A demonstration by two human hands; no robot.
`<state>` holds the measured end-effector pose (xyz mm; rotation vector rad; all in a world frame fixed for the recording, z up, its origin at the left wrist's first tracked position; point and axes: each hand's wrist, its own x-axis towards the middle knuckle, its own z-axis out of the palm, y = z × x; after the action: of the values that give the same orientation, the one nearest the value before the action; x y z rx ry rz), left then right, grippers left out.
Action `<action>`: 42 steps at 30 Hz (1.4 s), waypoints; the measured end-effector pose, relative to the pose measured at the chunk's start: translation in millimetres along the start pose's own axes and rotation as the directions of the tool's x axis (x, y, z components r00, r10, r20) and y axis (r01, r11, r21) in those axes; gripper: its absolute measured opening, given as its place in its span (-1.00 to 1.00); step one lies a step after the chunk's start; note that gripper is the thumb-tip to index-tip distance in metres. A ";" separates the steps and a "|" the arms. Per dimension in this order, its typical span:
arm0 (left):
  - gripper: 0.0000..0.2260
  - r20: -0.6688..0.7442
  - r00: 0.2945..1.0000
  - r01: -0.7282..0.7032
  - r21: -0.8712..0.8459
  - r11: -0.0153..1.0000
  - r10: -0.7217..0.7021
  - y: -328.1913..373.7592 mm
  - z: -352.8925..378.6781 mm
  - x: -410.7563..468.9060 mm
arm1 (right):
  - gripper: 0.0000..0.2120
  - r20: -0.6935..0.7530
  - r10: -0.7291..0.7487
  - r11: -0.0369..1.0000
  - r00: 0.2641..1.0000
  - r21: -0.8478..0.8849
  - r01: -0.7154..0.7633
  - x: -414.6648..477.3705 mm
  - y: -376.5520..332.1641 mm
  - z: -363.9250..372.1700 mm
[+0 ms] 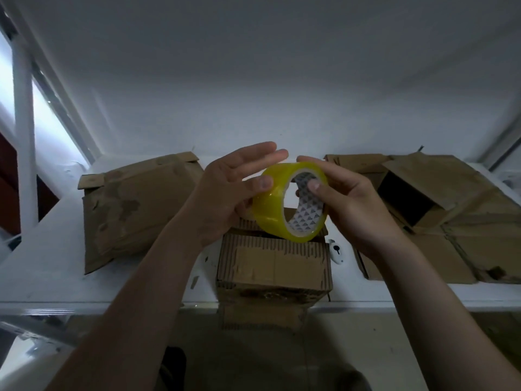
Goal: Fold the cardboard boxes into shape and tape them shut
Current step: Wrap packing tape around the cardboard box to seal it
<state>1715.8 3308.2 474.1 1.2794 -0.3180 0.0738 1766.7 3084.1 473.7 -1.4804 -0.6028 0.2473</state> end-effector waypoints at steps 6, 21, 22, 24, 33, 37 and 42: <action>-0.74 -0.371 0.929 0.122 0.314 0.941 0.004 -7.9 3.6 -0.5 | -0.63 -0.127 -0.346 0.895 0.930 -0.343 0.286 -6.8 -3.4 -12.7; -0.80 -0.483 0.858 0.301 0.200 0.933 -0.173 -10.2 25.7 -10.7 | -0.62 0.108 -0.677 0.472 0.728 -0.695 0.542 -9.6 -7.7 -11.3; -0.79 -0.460 0.868 0.289 0.155 0.945 -0.190 -10.1 27.5 -10.7 | -0.62 0.123 -0.685 0.446 0.718 -0.709 0.547 -10.1 -9.2 -11.7; -0.82 -0.427 0.873 0.279 0.043 0.959 -0.235 -9.0 31.6 -10.5 | -0.62 0.157 -0.693 0.394 0.704 -0.735 0.552 -11.2 -11.5 -13.2; -0.76 -0.355 0.871 0.344 -0.052 0.938 -0.339 -7.0 25.9 -14.2 | -0.62 0.161 -0.671 0.407 0.724 -0.736 0.541 -12.7 -2.9 -10.0; -0.82 -0.277 0.848 0.420 -0.167 0.892 -0.452 -4.3 21.4 -14.0 | -0.63 0.156 -0.676 0.445 0.720 -0.693 0.567 -12.3 0.4 -9.0; -0.85 -0.149 0.826 0.467 -0.359 0.808 -0.543 -0.5 21.5 -13.2 | -0.68 0.117 -0.694 0.518 0.710 -0.604 0.606 -10.6 -0.1 -13.2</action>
<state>1699.2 3289.2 475.4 0.9910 0.2347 -0.2699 1764.7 3067.4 471.7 -1.7345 -1.1598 -0.7275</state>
